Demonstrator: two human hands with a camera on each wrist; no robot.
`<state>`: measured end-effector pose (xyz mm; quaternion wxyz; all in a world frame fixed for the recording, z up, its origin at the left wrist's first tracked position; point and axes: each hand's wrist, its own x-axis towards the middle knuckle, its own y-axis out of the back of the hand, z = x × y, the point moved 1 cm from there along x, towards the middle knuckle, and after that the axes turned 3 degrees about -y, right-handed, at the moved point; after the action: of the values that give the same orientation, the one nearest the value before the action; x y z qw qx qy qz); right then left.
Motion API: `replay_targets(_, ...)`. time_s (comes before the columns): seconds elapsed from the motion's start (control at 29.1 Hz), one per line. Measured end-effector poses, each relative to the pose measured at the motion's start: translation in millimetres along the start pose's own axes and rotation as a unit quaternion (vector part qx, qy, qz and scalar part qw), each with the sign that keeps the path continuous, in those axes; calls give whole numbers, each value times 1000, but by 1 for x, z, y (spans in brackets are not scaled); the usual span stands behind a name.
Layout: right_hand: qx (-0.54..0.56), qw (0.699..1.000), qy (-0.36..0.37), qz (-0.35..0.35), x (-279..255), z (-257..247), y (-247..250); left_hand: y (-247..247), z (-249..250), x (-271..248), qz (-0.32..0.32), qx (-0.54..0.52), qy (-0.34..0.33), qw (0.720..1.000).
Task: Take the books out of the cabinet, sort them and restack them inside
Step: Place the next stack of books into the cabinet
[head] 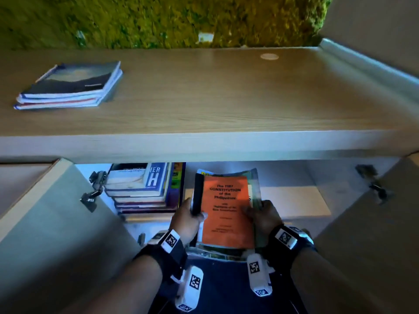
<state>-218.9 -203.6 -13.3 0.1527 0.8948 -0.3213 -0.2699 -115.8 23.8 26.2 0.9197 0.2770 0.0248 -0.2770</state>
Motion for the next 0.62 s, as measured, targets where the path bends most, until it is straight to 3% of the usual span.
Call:
replay_targets(0.14, 21, 999, 24, 24, 59, -16, -22, -6, -6, 59, 6, 57, -36, 998)
replay_targets(0.31, -37, 996, 48, 58, 112, -31, -36, -22, -19, 100, -1, 79, -54, 995)
replay_targets(0.48, -78, 996, 49, 2, 180, -11, -62, -40, -36, 119, 0, 134, -72, 988)
replay_targets(0.62, -186, 980, 70, -31, 183, -3, -71, -57, -61, 115, -4, 285, -121, 951)
